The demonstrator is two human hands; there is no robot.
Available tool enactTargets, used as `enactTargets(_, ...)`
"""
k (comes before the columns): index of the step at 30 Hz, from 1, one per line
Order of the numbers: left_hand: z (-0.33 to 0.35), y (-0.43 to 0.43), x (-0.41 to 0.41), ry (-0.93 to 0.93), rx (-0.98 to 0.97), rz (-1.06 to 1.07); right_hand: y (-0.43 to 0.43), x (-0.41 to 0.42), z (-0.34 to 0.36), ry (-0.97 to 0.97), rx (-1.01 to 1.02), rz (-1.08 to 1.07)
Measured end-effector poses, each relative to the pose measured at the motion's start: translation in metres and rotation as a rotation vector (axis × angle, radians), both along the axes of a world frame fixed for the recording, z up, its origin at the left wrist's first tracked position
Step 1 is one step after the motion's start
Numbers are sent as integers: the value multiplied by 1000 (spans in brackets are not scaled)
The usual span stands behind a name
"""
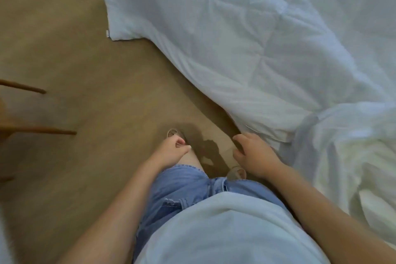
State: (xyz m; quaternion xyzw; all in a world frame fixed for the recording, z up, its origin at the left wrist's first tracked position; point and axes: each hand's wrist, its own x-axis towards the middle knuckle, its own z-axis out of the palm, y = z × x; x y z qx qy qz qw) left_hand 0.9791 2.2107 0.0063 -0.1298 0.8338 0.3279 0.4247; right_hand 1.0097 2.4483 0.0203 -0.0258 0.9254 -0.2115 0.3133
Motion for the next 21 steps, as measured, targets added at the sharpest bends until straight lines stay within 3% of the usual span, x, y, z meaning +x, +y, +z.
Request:
enactTargets(4, 1, -65, -35, 7, 28, 113, -72, -71, -4, -71, -21, 214)
enactTargets(12, 15, -200, -161, 11, 39, 134, -208, -229, -3, -51, -72, 279)
enactTargets(21, 0, -271, -317, -35, 101, 291, -299, -405, -5, -84, -111, 309)
